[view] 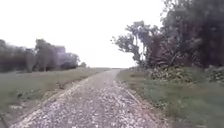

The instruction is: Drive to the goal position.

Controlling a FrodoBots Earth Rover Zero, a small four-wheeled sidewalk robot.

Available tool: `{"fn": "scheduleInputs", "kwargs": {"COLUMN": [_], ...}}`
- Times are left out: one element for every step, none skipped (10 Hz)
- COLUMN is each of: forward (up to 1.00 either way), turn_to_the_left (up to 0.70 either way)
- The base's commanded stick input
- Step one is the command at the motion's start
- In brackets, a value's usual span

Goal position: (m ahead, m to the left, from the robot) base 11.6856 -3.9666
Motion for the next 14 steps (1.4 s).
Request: {"fn": "scheduleInputs", "kwargs": {"forward": [1.0, 1.0, 1.0, 1.0, 1.0, 1.0, 1.0, 1.0, 1.0, 1.0, 1.0, 1.0, 1.0, 1.0], "turn_to_the_left": [0.27, 0.27, 0.27, 0.27, 0.27, 0.27, 0.27, 0.27, 0.14, 0.0, 0.0, 0.0, 0.0, 0.0]}}
